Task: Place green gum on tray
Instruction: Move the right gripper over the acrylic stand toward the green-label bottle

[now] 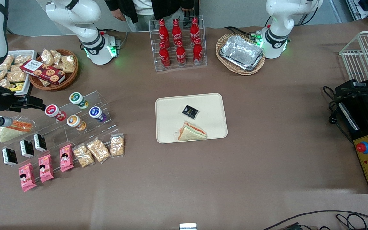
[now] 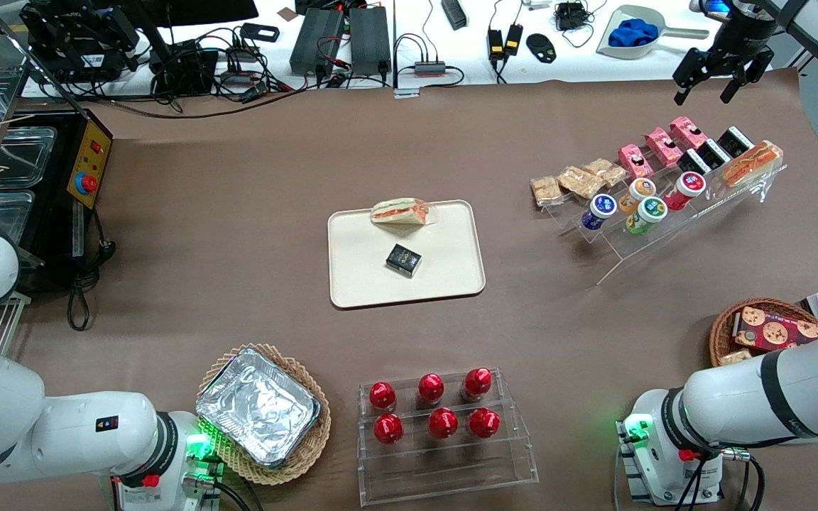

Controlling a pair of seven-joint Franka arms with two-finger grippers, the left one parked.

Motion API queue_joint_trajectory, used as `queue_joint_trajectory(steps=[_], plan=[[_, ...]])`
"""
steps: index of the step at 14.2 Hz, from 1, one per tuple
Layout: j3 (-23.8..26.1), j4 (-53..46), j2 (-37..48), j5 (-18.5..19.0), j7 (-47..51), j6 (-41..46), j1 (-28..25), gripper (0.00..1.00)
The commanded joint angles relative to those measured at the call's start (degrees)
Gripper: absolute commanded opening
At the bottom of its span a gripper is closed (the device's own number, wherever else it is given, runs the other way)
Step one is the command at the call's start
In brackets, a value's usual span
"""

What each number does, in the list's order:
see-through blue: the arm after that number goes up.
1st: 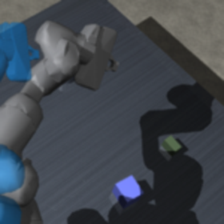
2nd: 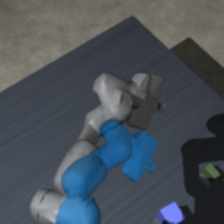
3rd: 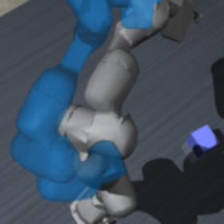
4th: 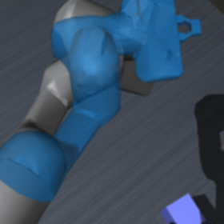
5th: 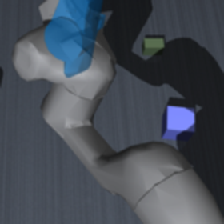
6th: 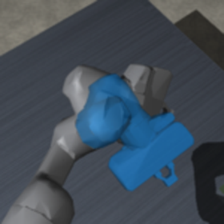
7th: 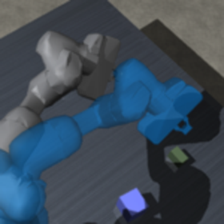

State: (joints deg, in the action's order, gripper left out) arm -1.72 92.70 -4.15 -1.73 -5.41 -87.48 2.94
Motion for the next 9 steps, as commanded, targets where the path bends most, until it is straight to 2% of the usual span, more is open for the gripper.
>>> queue_joint_trajectory(steps=[1,7,9], plan=[[-1.27,-0.68,0.89,0.32,-0.82,1.34,0.74,1.00],[-0.57,1.15,4.22,-0.73,-0.83,2.57,-0.30,1.00],[-0.47,4.48,8.08,-0.73,1.45,2.23,-4.06,1.00]])
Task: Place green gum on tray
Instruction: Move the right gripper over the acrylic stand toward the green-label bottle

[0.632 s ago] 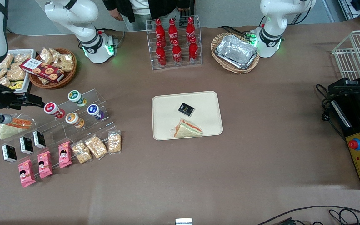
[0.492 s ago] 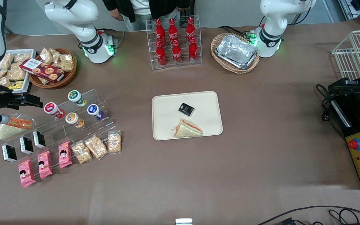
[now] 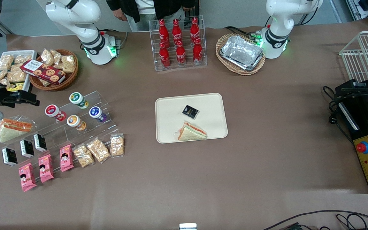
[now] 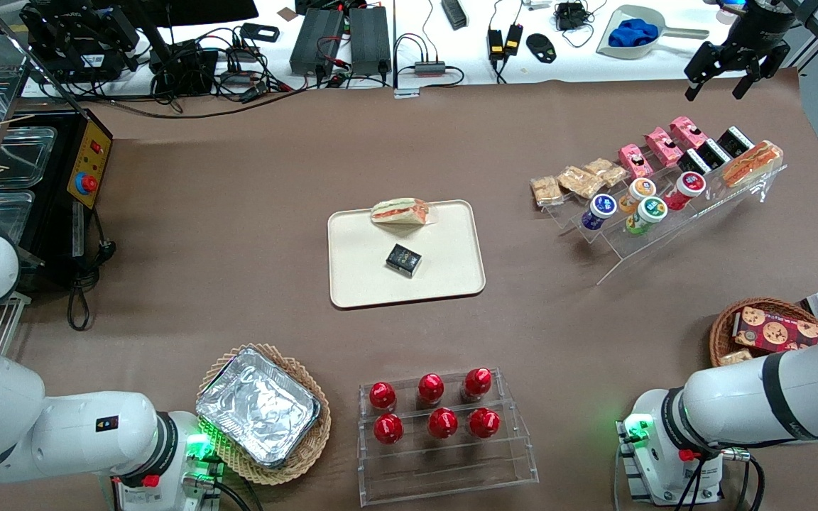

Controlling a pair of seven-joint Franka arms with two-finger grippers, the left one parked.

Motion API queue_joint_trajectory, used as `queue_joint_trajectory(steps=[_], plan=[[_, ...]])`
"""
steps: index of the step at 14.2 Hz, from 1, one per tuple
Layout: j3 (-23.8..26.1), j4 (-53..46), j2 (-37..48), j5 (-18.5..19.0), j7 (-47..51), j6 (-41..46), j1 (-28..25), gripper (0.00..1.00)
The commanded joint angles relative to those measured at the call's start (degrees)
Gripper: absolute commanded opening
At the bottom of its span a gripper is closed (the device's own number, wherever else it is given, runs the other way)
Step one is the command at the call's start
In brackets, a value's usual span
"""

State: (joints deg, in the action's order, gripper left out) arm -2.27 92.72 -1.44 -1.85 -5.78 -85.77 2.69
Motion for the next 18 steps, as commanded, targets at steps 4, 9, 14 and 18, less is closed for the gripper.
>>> queue_joint_trajectory(steps=[4,9,14,18], plan=[[0.16,24.38,21.52,-0.52,6.84,-7.37,-6.91,1.00],[-0.11,29.27,26.31,-0.52,7.54,-7.39,-6.65,1.00],[-0.11,30.93,25.44,-0.52,7.54,-8.36,-6.65,1.00],[-0.11,34.53,25.43,-0.52,7.54,-12.39,-6.65,1.00]])
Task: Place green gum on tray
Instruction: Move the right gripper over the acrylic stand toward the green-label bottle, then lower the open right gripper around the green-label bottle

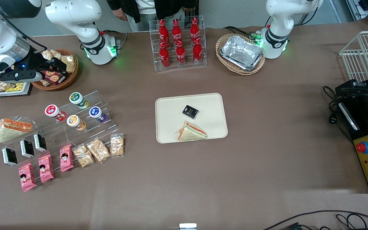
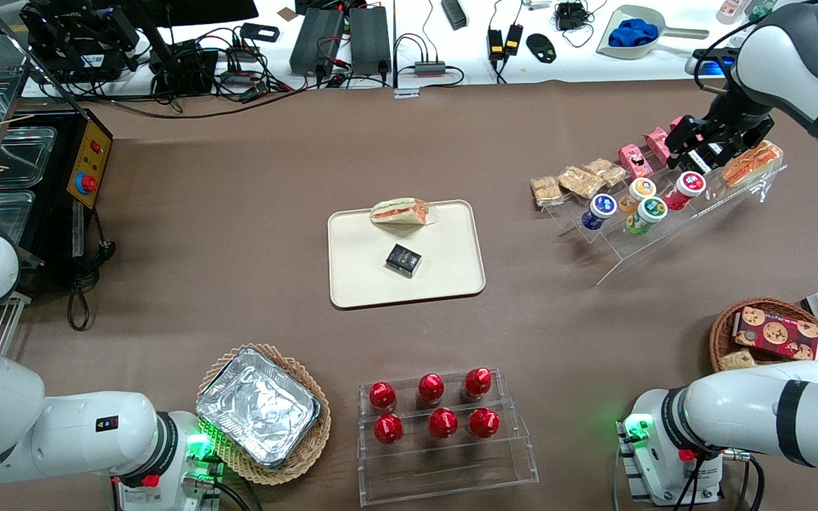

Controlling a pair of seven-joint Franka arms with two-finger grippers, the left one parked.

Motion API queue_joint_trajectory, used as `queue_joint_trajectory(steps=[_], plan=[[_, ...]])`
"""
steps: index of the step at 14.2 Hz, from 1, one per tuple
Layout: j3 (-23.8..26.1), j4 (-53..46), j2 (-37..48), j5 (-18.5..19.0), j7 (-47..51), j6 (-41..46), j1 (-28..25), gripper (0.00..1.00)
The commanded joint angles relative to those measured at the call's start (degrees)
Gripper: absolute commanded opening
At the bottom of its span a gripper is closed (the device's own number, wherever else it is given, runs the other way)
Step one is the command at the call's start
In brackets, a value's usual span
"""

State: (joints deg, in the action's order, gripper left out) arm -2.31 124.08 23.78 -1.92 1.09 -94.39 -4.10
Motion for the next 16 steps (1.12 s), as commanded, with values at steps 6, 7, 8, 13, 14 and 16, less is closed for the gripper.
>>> queue_joint_trajectory(steps=[6,7,8,13,14,16], plan=[[0.02,12.58,-2.67,-0.46,0.67,-17.05,0.15,1.00],[0.02,12.67,-3.55,-0.46,0.76,-17.49,0.15,1.00],[0.02,12.94,-4.17,-0.46,0.76,-18.28,0.15,1.00],[-0.24,15.49,-5.06,-0.46,0.93,-20.75,0.58,1.00],[-0.33,15.49,-5.32,-0.54,0.93,-20.84,0.58,1.00],[-0.42,15.49,-6.02,-0.54,1.02,-21.01,0.58,1.00]])
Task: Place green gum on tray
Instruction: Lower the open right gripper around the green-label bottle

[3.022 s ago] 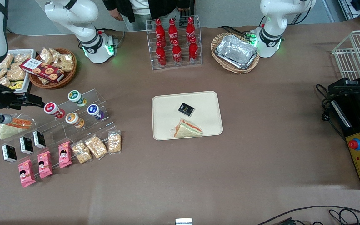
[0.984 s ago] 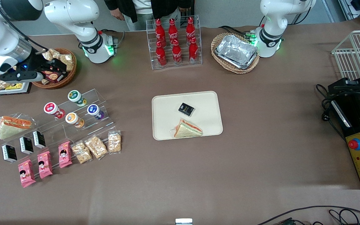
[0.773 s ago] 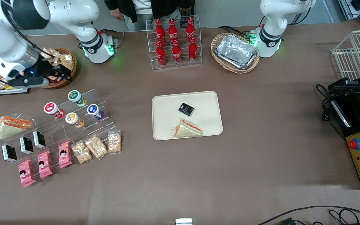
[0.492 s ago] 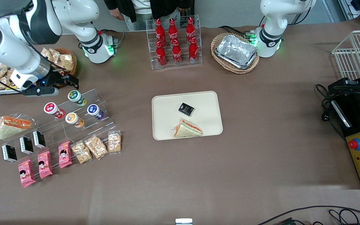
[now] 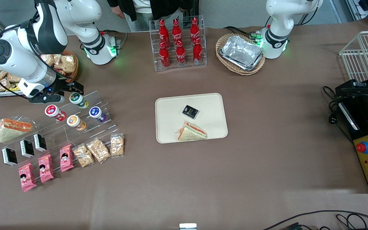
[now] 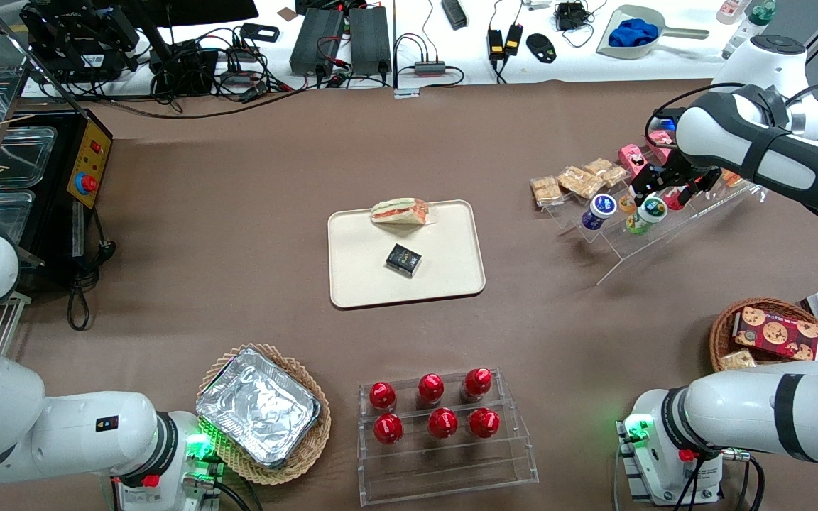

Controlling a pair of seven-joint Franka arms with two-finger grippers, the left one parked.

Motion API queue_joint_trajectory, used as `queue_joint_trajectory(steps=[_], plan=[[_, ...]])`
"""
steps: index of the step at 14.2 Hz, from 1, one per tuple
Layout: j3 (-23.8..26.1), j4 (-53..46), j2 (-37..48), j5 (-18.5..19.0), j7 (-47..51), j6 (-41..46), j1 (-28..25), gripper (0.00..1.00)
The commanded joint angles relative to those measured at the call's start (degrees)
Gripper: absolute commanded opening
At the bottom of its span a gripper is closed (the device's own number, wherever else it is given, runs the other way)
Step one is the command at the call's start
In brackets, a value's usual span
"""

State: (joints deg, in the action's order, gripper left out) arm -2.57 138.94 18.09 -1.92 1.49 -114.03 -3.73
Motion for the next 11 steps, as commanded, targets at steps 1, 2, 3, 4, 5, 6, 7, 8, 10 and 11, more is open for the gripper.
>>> queue_joint_trajectory(steps=[1,2,3,4,5,6,7,8,10,11], plan=[[-0.15,0.63,-0.43,-0.54,0.62,-1.63,0.21,1.00],[-0.24,0.63,-0.78,-0.54,0.70,-1.81,0.21,1.00],[-0.33,0.63,-1.04,-0.54,0.88,-2.16,0.21,1.00],[-0.33,0.72,-1.22,-0.54,0.88,-2.51,0.30,1.00],[-0.33,0.81,-1.48,-0.54,0.88,-2.78,0.82,1.00],[-0.24,1.07,-1.74,-0.54,0.88,-3.65,1.35,1.00],[-0.33,1.77,-2.18,-0.54,0.88,-5.14,1.53,1.00],[-0.33,2.73,-2.19,-0.54,0.88,-6.46,1.71,1.00],[-0.24,3.45,-2.10,-0.98,0.97,-7.17,2.41,1.00],[-0.24,3.45,-2.18,-1.59,0.97,-7.35,2.41,1.00]])
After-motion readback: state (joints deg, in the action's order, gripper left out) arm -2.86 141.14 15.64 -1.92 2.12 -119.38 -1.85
